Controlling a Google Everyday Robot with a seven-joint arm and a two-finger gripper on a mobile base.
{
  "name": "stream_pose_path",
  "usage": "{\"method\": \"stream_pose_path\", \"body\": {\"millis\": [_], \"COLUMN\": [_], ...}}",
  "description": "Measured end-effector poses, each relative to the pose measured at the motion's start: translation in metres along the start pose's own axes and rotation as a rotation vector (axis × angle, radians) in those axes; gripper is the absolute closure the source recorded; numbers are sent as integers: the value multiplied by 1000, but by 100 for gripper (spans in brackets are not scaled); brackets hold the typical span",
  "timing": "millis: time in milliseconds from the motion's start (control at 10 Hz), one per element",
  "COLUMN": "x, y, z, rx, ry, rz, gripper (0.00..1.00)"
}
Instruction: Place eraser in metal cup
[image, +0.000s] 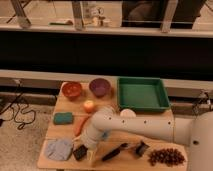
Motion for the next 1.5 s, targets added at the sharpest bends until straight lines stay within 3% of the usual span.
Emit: {"method": "stream_pose_path", "body": {"millis": [700, 1200, 1500], "x": [14, 13, 9], "y": [12, 11, 11], "z": [4, 4, 6], "rx": [0, 18, 26], "ry": [-27, -34, -43], "rz": [48, 43, 35], "gripper": [22, 70, 73]}}
